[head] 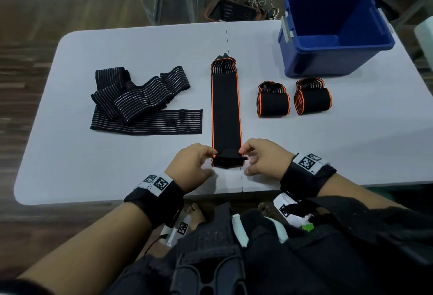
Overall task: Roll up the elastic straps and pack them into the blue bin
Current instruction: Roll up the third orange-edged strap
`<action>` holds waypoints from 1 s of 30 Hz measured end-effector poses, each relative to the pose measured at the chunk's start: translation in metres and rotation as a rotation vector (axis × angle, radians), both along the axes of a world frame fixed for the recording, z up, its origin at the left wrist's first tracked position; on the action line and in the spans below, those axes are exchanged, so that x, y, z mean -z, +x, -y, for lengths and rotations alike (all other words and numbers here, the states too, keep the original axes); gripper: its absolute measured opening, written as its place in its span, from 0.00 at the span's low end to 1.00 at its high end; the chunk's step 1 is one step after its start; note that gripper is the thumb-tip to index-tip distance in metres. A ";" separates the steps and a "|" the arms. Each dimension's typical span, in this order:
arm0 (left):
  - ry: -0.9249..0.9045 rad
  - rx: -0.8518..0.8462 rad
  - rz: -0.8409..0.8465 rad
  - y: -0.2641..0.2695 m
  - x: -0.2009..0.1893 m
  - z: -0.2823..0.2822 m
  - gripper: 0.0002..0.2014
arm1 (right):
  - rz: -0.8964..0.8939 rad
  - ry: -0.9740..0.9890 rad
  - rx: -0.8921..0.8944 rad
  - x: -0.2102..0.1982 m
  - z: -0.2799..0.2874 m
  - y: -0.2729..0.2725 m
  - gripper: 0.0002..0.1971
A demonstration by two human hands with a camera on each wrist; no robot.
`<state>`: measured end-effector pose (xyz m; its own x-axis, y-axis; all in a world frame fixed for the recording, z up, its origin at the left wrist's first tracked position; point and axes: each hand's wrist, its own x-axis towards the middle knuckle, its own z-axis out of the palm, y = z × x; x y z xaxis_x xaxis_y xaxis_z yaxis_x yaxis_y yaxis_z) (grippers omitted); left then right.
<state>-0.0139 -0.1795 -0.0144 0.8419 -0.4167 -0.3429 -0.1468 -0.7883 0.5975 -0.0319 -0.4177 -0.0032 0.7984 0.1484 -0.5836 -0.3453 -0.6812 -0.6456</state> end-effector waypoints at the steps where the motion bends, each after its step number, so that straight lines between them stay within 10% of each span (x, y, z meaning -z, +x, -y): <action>1: 0.009 0.014 0.016 -0.001 0.001 0.001 0.20 | 0.023 -0.053 -0.072 0.001 -0.001 -0.001 0.22; 6: 0.021 -0.018 0.021 -0.005 0.008 0.004 0.07 | 0.146 -0.184 -0.189 0.004 -0.010 -0.006 0.10; 21: 0.087 -0.272 -0.079 0.011 0.011 0.020 0.16 | -0.085 -0.402 -0.076 0.007 -0.030 0.024 0.25; 30: -0.046 -0.292 0.021 0.004 0.006 0.021 0.13 | 0.252 -0.335 0.046 0.007 -0.029 0.008 0.18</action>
